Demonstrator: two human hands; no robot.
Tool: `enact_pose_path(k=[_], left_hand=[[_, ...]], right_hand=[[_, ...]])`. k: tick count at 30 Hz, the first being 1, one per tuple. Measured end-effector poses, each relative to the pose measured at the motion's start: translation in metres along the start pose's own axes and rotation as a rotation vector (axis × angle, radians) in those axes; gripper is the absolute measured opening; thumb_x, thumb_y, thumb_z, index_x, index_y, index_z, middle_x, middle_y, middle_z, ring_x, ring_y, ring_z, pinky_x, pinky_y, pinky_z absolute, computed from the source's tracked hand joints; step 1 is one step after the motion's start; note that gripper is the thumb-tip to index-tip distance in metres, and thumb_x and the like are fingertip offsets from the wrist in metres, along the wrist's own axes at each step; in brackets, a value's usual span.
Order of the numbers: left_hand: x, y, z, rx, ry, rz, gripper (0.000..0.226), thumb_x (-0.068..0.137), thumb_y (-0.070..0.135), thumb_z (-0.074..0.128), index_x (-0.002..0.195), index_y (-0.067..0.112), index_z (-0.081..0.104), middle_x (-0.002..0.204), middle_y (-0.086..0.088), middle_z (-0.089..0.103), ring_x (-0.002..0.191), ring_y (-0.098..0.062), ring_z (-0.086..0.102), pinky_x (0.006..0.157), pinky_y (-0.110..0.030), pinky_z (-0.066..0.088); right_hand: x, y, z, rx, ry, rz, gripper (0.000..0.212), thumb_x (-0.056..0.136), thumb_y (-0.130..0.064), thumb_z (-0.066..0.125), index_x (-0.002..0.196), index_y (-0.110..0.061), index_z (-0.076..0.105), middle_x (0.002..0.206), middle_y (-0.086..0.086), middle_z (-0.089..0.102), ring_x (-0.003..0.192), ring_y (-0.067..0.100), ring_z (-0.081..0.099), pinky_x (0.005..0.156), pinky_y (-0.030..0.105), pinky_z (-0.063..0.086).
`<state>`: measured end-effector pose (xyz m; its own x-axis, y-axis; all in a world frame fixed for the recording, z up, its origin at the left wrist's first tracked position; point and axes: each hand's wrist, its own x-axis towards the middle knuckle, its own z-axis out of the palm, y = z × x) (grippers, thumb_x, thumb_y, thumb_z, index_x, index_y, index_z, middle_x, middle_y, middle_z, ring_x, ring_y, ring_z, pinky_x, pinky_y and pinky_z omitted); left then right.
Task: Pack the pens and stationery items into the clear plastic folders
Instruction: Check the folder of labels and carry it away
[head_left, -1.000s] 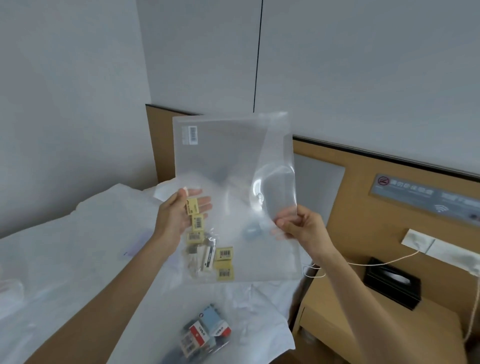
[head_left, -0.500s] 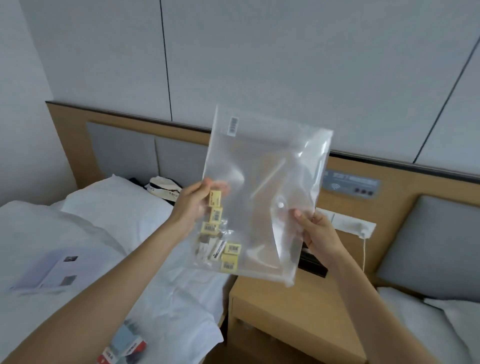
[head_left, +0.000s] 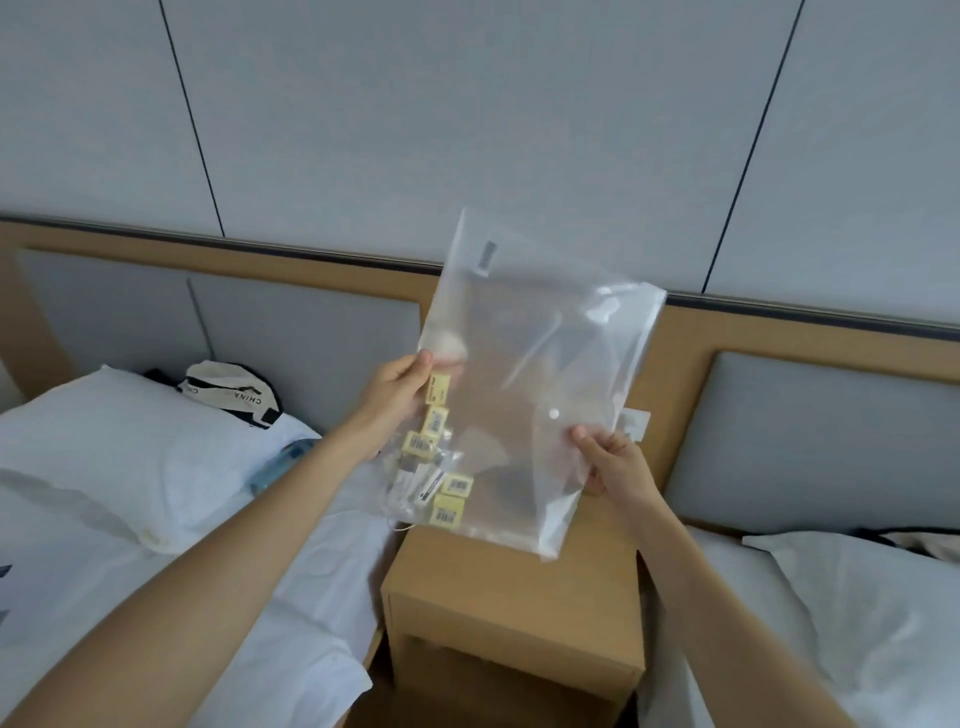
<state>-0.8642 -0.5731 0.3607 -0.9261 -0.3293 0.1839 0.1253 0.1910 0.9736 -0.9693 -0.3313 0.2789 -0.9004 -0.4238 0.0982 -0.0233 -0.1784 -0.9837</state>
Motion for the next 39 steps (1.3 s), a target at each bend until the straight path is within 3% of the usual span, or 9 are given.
enact_pose_path(k=[6,9,12,16,21,25,29,33,39], left_hand=[[0.008,0.013,0.013,-0.22,-0.021,0.107,0.034,0.103,0.02,0.029,0.122,0.012,0.056,0.116,-0.007,0.066,0.098,-0.009,0.067,0.077,-0.024,0.055],[0.015,-0.005,0.019,-0.179,0.02,0.015,0.037,0.103,0.026,0.032,0.13,0.012,0.054,0.128,-0.009,0.061,0.102,-0.005,0.063,0.081,-0.02,0.05],[0.015,-0.017,0.022,-0.115,-0.081,-0.022,0.036,0.104,0.03,0.026,0.12,0.026,0.058,0.116,0.006,0.068,0.109,-0.009,0.063,0.09,-0.03,0.049],[0.011,-0.001,0.019,-0.197,-0.102,0.061,0.036,0.104,0.025,0.026,0.113,0.022,0.061,0.11,0.002,0.07,0.108,-0.019,0.065,0.088,-0.036,0.054],[0.021,0.002,0.018,-0.247,-0.046,0.057,0.036,0.103,0.027,0.029,0.113,0.016,0.062,0.103,0.001,0.072,0.106,-0.025,0.066,0.088,-0.038,0.055],[0.012,0.001,0.02,-0.274,-0.106,0.14,0.043,0.092,0.039,0.034,0.115,0.014,0.061,0.105,0.004,0.072,0.104,-0.018,0.067,0.084,-0.031,0.056],[0.021,0.01,0.016,-0.345,-0.051,0.184,0.036,0.099,0.032,0.033,0.109,0.014,0.062,0.1,-0.003,0.073,0.097,-0.024,0.069,0.081,-0.036,0.057],[0.027,-0.014,0.022,-0.285,-0.02,0.083,0.037,0.102,0.028,0.031,0.115,0.011,0.061,0.105,-0.007,0.072,0.096,-0.026,0.07,0.081,-0.038,0.058],[0.016,0.003,0.02,-0.325,-0.033,0.187,0.035,0.101,0.027,0.031,0.105,0.011,0.062,0.095,-0.004,0.074,0.092,-0.025,0.07,0.079,-0.035,0.058]], right_hand=[[0.004,-0.039,-0.014,0.045,0.058,-0.226,0.023,0.074,-0.035,0.07,0.079,-0.013,0.075,0.082,0.008,0.073,0.074,0.017,0.069,0.068,0.028,0.058],[0.004,-0.034,-0.015,-0.047,0.064,-0.201,0.023,0.084,-0.025,0.063,0.086,-0.003,0.071,0.079,0.006,0.074,0.071,0.016,0.07,0.065,0.027,0.056],[0.006,-0.021,-0.017,-0.094,0.086,-0.179,0.038,0.077,-0.042,0.071,0.088,-0.005,0.073,0.092,0.011,0.074,0.085,0.025,0.07,0.08,0.04,0.053],[0.004,-0.019,-0.021,-0.096,0.097,-0.192,0.055,0.059,-0.064,0.078,0.085,-0.016,0.077,0.095,0.01,0.073,0.091,0.026,0.068,0.088,0.042,0.052],[0.003,-0.039,-0.01,-0.095,0.116,-0.214,0.049,0.057,-0.058,0.081,0.078,-0.015,0.077,0.082,0.01,0.074,0.079,0.024,0.072,0.069,0.031,0.056],[-0.002,-0.055,-0.01,-0.1,0.166,-0.292,0.018,0.078,-0.029,0.067,0.078,-0.013,0.075,0.08,0.007,0.074,0.078,0.02,0.071,0.073,0.031,0.055],[-0.004,-0.065,-0.014,-0.049,0.191,-0.317,0.018,0.085,-0.013,0.064,0.068,-0.012,0.071,0.065,-0.001,0.07,0.06,0.009,0.066,0.057,0.02,0.052],[0.0,-0.05,-0.008,-0.112,0.174,-0.249,0.018,0.077,-0.021,0.068,0.081,-0.004,0.07,0.074,0.009,0.073,0.066,0.021,0.071,0.056,0.027,0.056],[-0.012,-0.065,-0.01,-0.038,0.177,-0.312,0.017,0.078,-0.021,0.066,0.081,-0.004,0.069,0.073,0.007,0.073,0.065,0.02,0.07,0.058,0.028,0.056]])
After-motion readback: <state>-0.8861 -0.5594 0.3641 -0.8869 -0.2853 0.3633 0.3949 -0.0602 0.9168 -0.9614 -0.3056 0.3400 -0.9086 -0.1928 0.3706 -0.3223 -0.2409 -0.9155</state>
